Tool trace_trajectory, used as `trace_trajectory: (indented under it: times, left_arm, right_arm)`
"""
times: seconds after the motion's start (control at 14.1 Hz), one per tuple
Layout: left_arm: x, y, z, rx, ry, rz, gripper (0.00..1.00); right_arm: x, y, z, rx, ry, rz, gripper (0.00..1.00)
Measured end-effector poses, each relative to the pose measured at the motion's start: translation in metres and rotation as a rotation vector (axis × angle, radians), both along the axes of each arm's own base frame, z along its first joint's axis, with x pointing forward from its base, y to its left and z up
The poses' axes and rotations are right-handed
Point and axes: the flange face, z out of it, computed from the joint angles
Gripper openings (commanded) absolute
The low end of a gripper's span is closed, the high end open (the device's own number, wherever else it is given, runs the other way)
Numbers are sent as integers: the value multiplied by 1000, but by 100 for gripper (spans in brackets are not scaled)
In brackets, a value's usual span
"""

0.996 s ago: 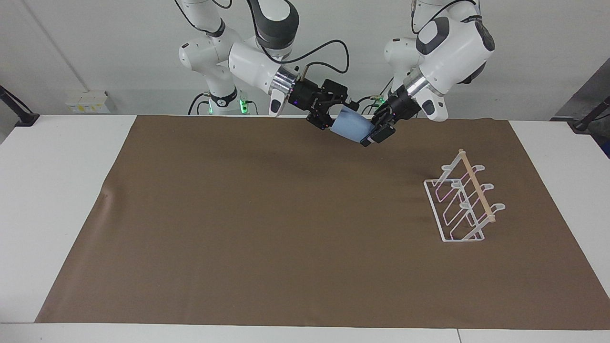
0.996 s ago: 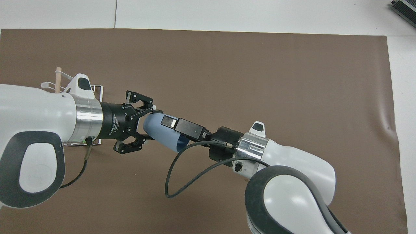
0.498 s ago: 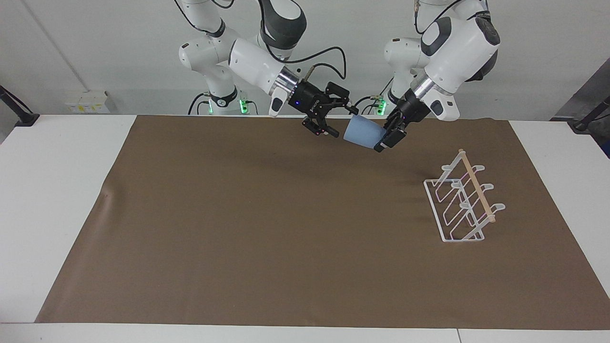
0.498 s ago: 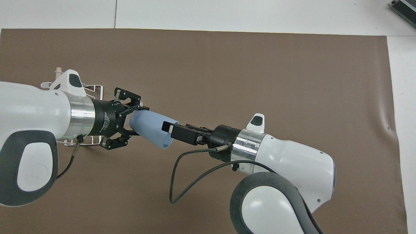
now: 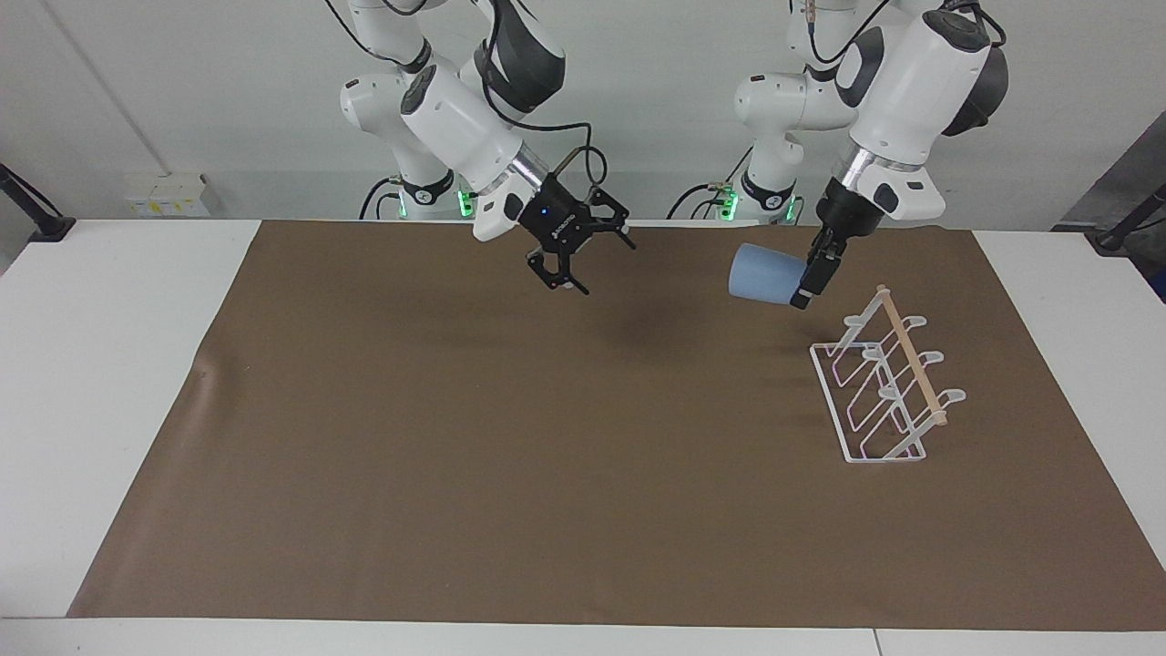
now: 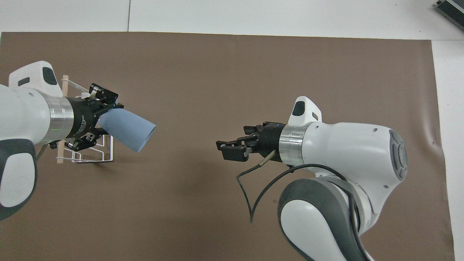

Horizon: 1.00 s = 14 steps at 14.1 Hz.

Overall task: Hang cup on cup holder
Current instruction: 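Pull the cup toward the rack with the left gripper while the right gripper withdraws, then lower the cup onto the rack's top hook with the left gripper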

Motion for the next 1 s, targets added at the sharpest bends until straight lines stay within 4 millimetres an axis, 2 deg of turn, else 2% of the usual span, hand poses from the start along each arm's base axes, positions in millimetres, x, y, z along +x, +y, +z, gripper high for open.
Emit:
trace_trajectory:
  times: [0.28,0.5,0.78,1.0]
  left_arm:
    - [22,35,4,177,-140,-85,0]
    - [37,54,7,284,-242,-151,0]
    - [54,53,4,431,-372,-255,0]
    - [62,59,0,515,-412,-301,0]
  right_arm:
    - [19,-49,20,-362,5,191,100]
    - [27,-85,34,-479,58,203,100]
    - [37,-150,56,-584,183,1,100]
    - [35,-162,86,-618,260,-211,100]
